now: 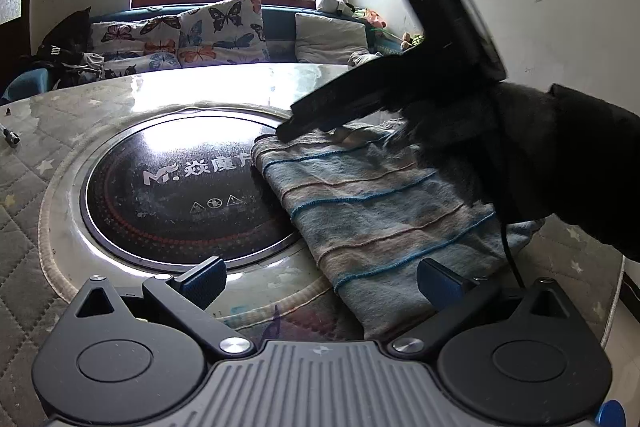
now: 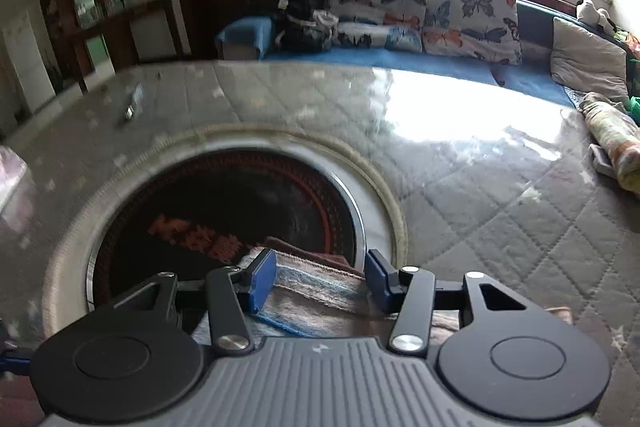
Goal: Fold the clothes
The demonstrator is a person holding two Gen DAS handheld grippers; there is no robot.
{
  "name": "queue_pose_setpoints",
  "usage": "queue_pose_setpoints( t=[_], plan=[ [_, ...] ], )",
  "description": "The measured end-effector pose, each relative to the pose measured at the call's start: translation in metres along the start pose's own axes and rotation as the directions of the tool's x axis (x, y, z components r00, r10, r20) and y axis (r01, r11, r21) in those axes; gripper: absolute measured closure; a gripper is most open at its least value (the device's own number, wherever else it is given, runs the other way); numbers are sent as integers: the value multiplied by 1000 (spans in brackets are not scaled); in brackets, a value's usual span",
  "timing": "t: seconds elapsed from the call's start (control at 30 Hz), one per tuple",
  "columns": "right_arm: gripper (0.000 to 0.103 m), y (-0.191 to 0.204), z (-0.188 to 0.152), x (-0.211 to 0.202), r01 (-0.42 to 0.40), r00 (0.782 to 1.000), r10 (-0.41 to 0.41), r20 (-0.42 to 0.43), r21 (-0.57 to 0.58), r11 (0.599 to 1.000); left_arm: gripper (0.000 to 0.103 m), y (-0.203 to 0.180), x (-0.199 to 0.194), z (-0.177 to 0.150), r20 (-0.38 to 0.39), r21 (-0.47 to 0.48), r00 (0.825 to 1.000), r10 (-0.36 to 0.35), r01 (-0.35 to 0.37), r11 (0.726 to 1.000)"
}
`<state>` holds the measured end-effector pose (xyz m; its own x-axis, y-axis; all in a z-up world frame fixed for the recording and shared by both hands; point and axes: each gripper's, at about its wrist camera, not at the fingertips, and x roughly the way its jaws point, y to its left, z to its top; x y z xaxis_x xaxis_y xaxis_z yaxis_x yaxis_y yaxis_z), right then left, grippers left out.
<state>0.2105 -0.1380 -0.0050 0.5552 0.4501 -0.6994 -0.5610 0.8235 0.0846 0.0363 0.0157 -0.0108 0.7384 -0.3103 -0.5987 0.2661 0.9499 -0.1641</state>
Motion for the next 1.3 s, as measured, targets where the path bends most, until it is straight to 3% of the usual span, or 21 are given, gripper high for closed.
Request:
queue_pose_setpoints(
  t=[0.27,0.6,0.87,1.1,1.3],
  plan=[
    [53,-5,-19,-39,4,1000,-4,17,-15,1000,0,0,1,0,-3,-1,1000,7,-7,1000],
    [55,-15,-20,-9,5,1000,-5,-4,12,1000,0,-2,2,0,-16,6,1000,15,-15,1000],
    [56,-10,-20,-26,-28,999,27,32,10,1000,0,-6,2,-2,-21,9,1000,9,-9,1000],
    [57,-20,-20,-10,-18,1000,18,9,43,999,0,-9,0,-1,-24,17,1000,11,-10,1000],
    [57,-22,-23,-40,-16,999,15,51,33,999,0,-6,-2,0,-11,9,1000,28,-28,1000]
  ],
)
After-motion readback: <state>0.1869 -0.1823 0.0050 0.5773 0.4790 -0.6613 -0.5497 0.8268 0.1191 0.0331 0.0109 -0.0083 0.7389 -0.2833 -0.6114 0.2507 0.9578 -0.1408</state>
